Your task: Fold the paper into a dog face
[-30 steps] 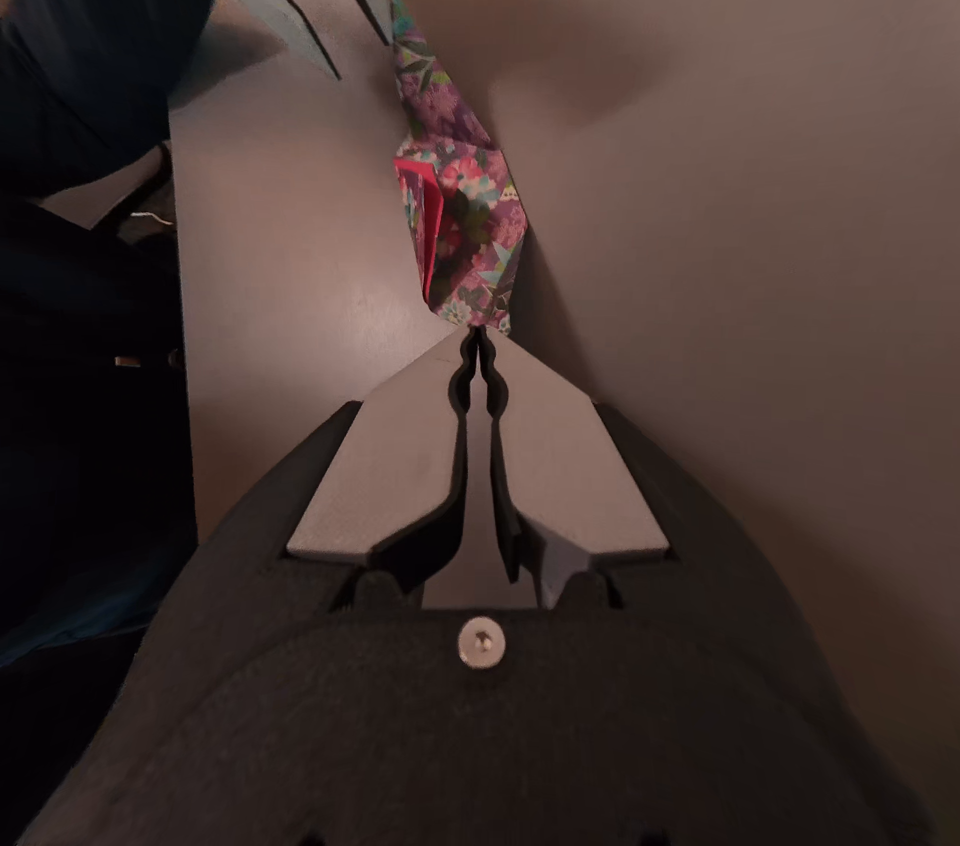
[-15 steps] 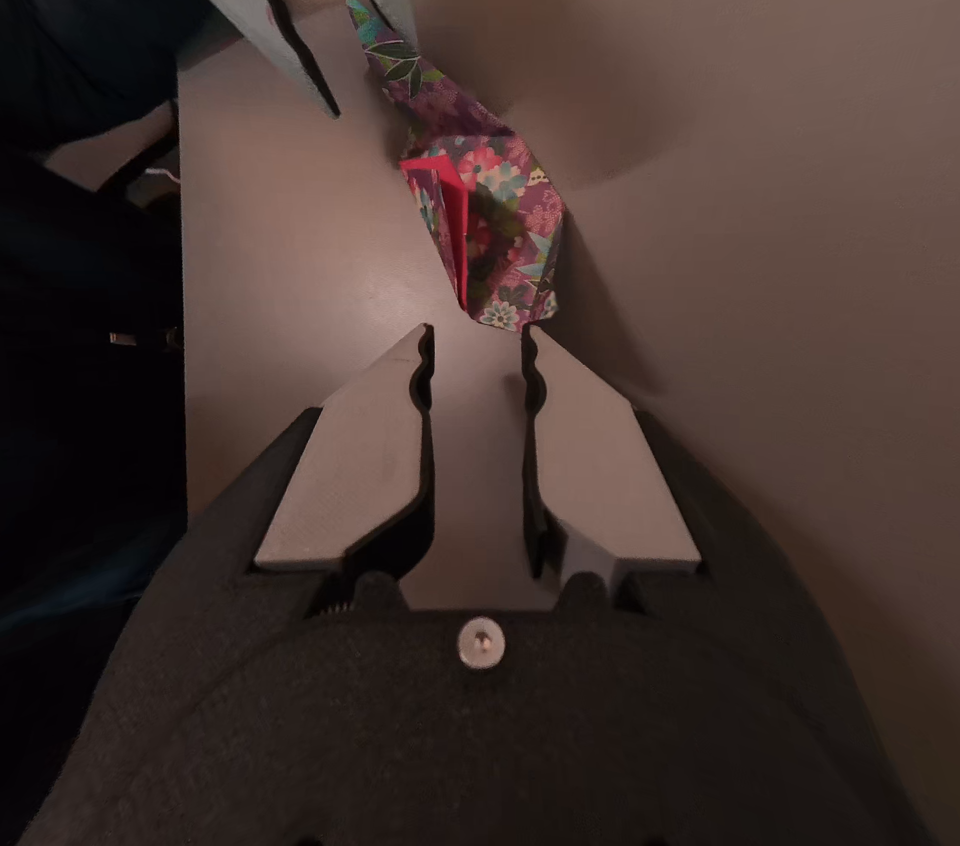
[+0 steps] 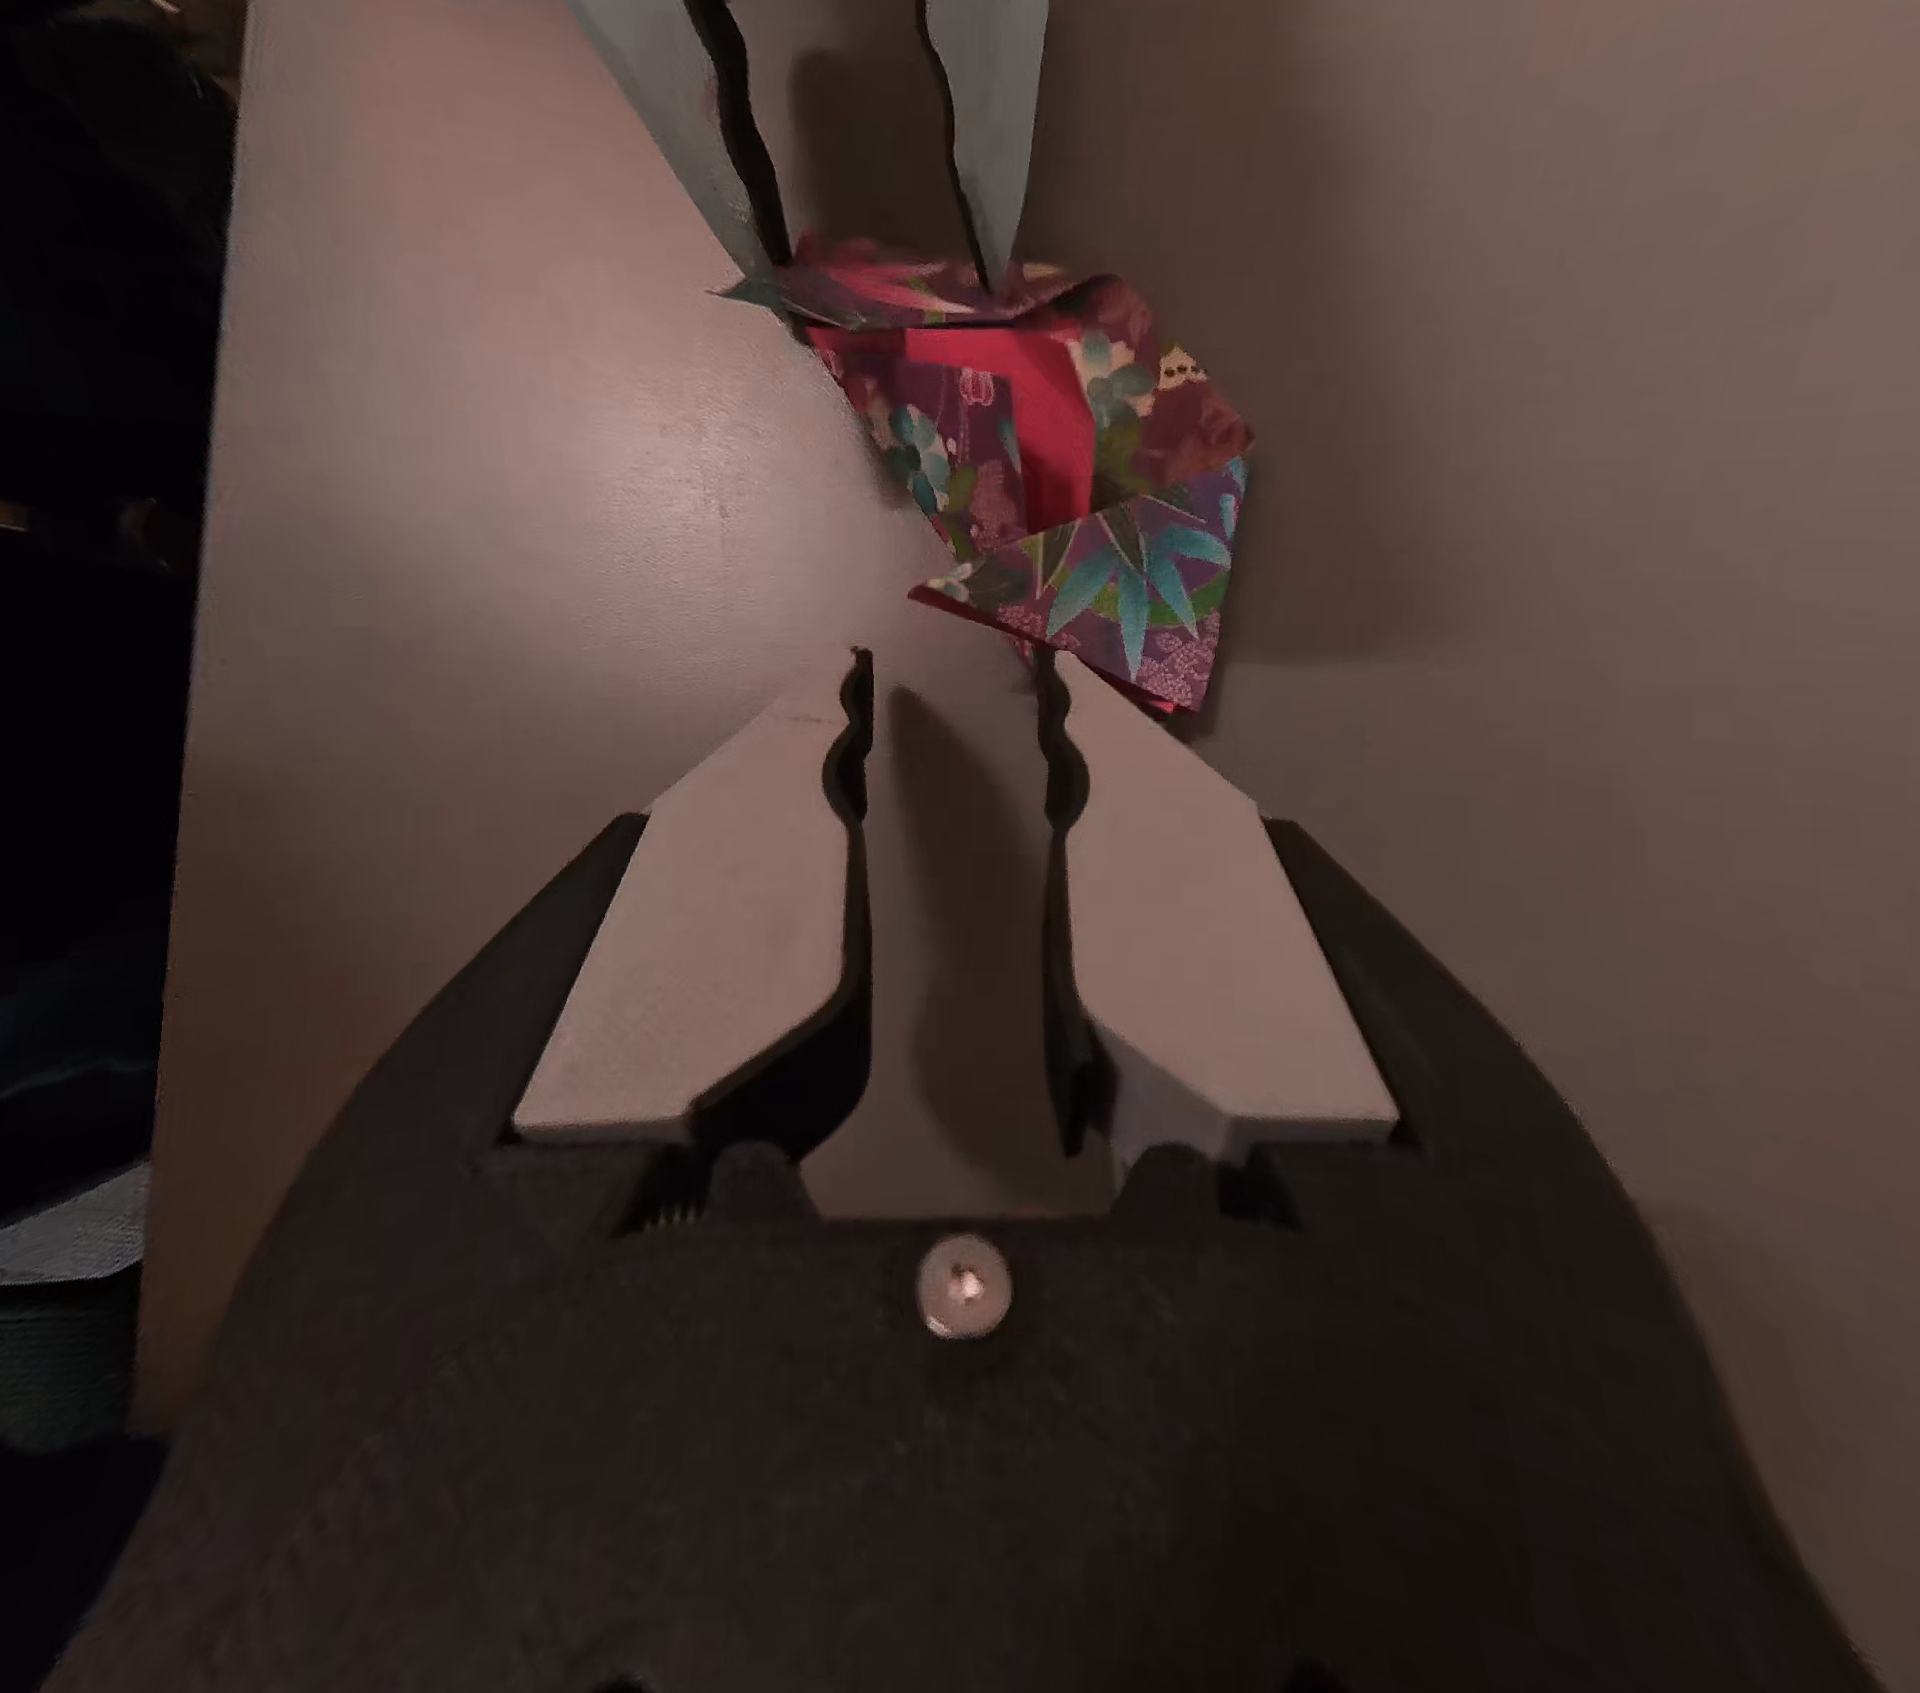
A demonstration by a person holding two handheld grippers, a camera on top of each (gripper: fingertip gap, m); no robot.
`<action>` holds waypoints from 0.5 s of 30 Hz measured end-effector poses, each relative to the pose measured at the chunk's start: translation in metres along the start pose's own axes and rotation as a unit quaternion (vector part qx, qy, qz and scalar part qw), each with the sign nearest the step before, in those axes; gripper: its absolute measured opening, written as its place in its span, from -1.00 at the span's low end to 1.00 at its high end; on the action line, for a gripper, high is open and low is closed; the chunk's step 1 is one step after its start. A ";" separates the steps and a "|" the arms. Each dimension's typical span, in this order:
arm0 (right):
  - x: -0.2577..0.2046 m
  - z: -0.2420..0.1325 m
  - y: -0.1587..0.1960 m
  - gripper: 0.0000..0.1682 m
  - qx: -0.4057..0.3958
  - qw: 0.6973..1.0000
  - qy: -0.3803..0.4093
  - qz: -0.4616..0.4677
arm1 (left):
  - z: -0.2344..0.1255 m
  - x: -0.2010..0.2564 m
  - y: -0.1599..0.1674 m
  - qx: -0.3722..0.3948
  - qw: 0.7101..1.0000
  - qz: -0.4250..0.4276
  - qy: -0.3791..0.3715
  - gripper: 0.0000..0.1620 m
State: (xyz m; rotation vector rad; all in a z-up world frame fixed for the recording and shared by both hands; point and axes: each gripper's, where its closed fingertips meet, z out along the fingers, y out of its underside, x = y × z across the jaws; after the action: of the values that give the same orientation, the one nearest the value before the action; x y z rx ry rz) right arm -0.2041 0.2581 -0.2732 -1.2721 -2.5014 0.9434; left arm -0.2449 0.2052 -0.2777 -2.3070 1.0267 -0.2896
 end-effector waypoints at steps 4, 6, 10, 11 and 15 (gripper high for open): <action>0.003 0.001 -0.001 -0.67 0.009 1.000 -0.010 0.019 | 0.000 -0.003 0.000 0.005 1.000 -0.009 0.001 -0.55; 0.003 0.002 -0.002 -0.66 0.012 1.000 -0.013 0.021 | -0.001 -0.006 -0.002 0.011 1.000 -0.018 0.000 -0.55; 0.002 0.003 -0.003 -0.66 0.011 1.000 -0.010 0.016 | -0.012 -0.007 -0.015 0.060 0.997 -0.043 0.017 -0.64; 0.002 0.004 -0.003 -0.66 0.010 1.000 -0.010 0.014 | -0.013 -0.008 -0.017 0.069 0.996 -0.051 0.020 -0.67; 0.001 0.004 -0.004 -0.66 0.009 1.000 -0.010 0.011 | -0.003 -0.013 -0.012 0.049 0.996 -0.067 0.010 -0.66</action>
State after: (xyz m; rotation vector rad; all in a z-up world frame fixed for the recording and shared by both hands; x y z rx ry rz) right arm -0.2091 0.2553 -0.2745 -1.2934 -2.4924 0.9863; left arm -0.2480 0.2200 -0.2670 -2.2914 0.8493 -0.4083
